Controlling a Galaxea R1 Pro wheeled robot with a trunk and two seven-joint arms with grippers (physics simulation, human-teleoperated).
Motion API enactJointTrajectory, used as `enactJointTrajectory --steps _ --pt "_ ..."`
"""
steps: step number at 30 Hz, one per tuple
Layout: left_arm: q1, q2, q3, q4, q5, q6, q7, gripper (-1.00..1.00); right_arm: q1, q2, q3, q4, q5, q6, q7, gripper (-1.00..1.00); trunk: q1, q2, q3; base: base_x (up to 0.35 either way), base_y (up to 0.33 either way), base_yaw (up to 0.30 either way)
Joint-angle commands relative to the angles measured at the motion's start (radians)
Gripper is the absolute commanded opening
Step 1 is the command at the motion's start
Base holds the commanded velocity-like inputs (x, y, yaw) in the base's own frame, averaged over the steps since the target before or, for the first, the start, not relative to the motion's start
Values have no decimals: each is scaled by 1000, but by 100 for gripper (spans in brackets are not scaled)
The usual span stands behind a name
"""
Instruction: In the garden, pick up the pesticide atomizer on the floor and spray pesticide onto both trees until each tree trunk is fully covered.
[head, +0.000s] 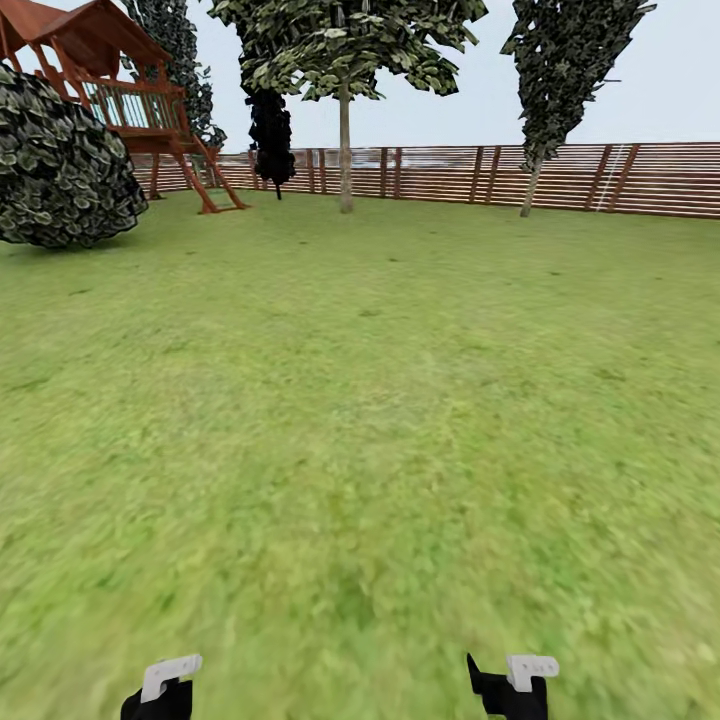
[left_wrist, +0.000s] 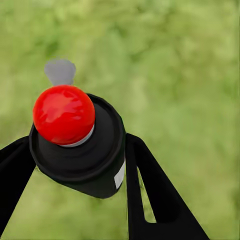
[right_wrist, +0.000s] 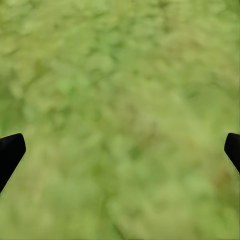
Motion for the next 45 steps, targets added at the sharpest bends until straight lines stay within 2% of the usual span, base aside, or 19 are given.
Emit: enactJointTrajectory --steps 1,45 --pt "-1 0 -2 1 5 -3 -1 -100 -1 0 -9 1 7 -3 6 100 0 0 -1 339 0 0" --pt "-1 0 -2 1 5 -3 -1 -100 -1 0 -9 4 7 -3 6 100 0 0 -1 339 0 0"
